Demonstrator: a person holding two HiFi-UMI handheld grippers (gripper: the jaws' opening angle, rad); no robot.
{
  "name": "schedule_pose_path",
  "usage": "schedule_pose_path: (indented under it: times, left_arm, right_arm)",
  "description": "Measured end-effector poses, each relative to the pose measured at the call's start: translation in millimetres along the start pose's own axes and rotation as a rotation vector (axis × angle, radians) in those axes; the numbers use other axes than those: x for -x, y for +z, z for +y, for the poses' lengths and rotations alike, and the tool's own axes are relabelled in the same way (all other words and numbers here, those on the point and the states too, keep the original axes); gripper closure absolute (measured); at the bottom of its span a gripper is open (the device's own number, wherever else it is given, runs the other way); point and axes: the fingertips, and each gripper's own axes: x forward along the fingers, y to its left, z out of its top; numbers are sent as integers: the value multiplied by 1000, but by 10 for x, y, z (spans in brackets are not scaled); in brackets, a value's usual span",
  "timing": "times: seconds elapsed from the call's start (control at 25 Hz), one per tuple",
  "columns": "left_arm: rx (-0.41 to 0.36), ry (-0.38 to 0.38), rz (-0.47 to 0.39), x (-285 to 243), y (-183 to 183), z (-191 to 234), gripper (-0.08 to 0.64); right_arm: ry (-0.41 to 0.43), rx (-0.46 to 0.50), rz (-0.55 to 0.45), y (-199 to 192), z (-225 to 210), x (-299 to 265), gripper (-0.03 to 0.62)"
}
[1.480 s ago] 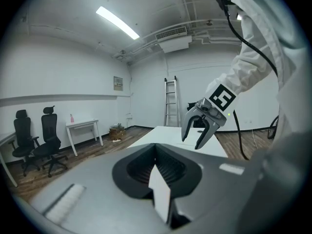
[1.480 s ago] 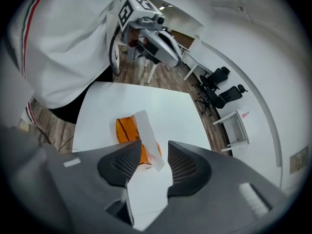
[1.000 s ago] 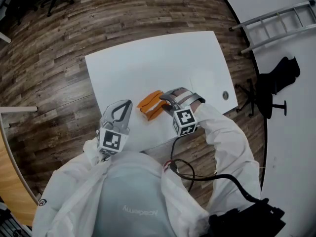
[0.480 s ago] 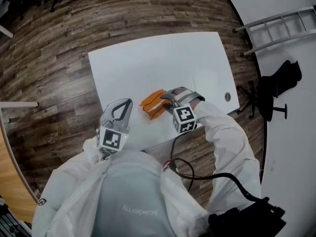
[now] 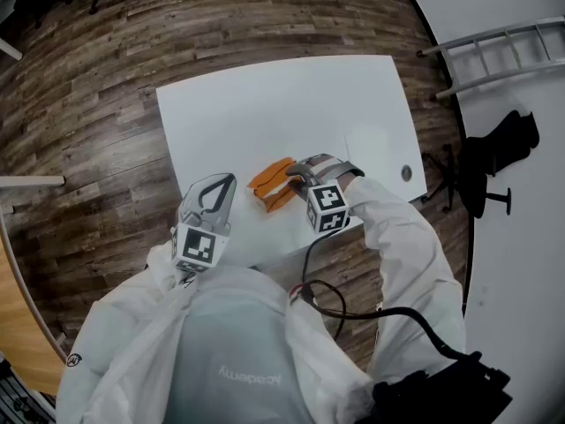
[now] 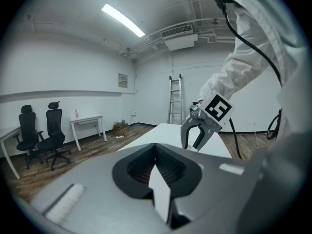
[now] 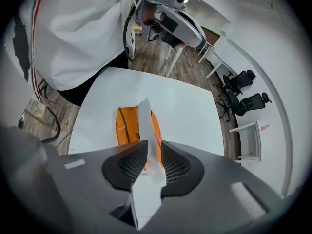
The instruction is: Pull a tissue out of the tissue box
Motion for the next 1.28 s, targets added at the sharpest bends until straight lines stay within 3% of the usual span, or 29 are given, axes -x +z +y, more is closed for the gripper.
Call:
schedule_pose_path:
  times: [0.32, 1.28]
  left_arm:
    - [16, 7, 7, -4, -46, 7, 560]
    - [22, -13, 12, 24, -39, 10, 560]
  right_arm:
    - [22, -22, -15, 43, 34, -13, 586]
    - [6, -69, 0, 48, 43, 59, 588]
